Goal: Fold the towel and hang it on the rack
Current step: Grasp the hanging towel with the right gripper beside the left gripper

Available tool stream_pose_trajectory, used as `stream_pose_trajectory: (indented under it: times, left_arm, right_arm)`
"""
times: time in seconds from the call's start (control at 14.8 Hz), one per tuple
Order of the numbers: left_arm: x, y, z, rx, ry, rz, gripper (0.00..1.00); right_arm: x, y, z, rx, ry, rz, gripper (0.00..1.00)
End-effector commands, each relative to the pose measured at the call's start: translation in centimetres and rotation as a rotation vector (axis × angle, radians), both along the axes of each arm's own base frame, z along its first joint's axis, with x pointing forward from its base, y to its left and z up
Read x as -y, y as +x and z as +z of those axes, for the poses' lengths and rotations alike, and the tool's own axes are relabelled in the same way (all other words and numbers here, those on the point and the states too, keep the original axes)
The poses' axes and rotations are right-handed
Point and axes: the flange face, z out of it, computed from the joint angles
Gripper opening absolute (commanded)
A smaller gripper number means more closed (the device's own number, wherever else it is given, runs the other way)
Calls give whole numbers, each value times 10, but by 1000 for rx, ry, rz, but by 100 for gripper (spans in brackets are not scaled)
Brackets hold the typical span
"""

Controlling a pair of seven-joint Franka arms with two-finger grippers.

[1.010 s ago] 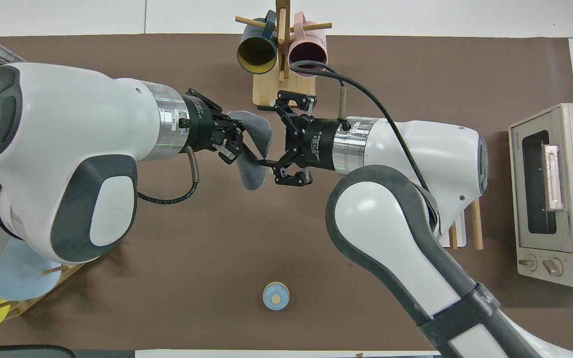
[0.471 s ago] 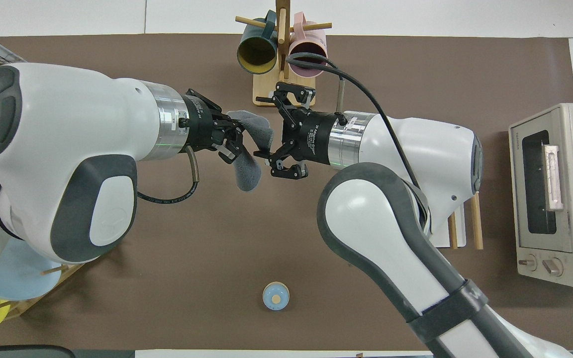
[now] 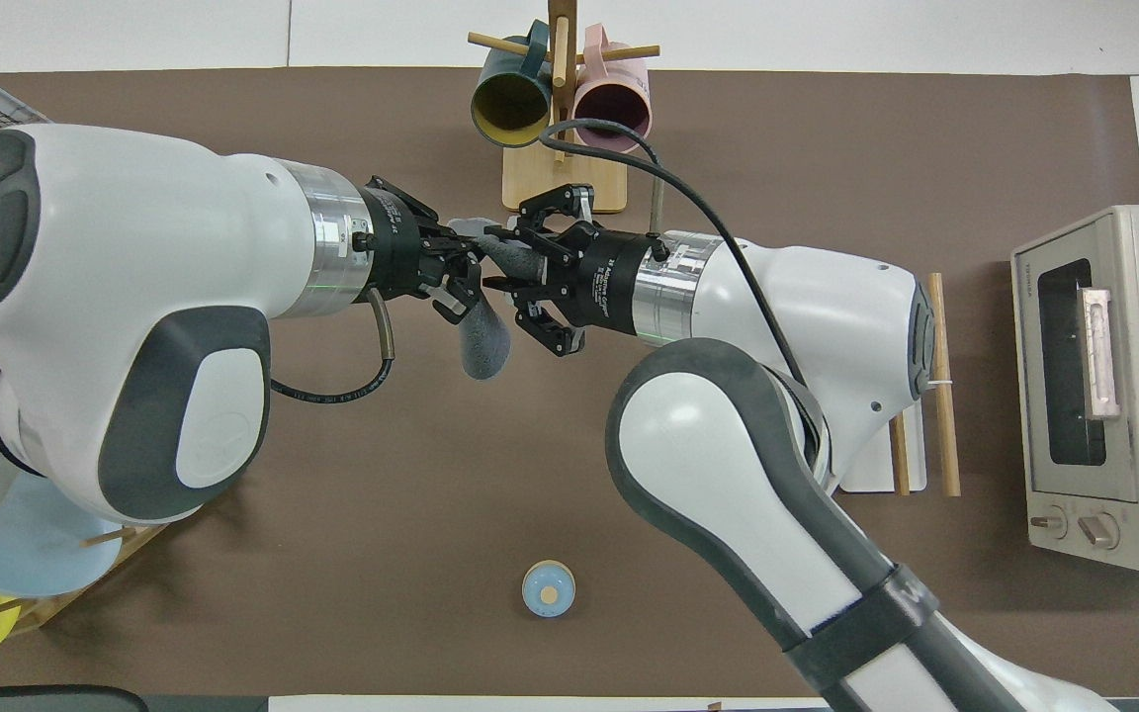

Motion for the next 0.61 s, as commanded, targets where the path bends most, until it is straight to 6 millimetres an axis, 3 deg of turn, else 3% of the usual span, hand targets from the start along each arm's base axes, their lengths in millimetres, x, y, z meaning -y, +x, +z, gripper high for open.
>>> stream_pose_trajectory:
  times: [0.0,0.47,0.54]
  left_arm:
    - [-5,-9,2,12,6,25,0]
    - [-2,-12,0,23,21,8,0]
    - [-2,-12,0,49,47,-21,99]
  right_arm:
    - [6,3,-1,0,9,23,0]
    - [11,6,1,12,-5,43,0]
    - [10,5,1,32,-22,72,0]
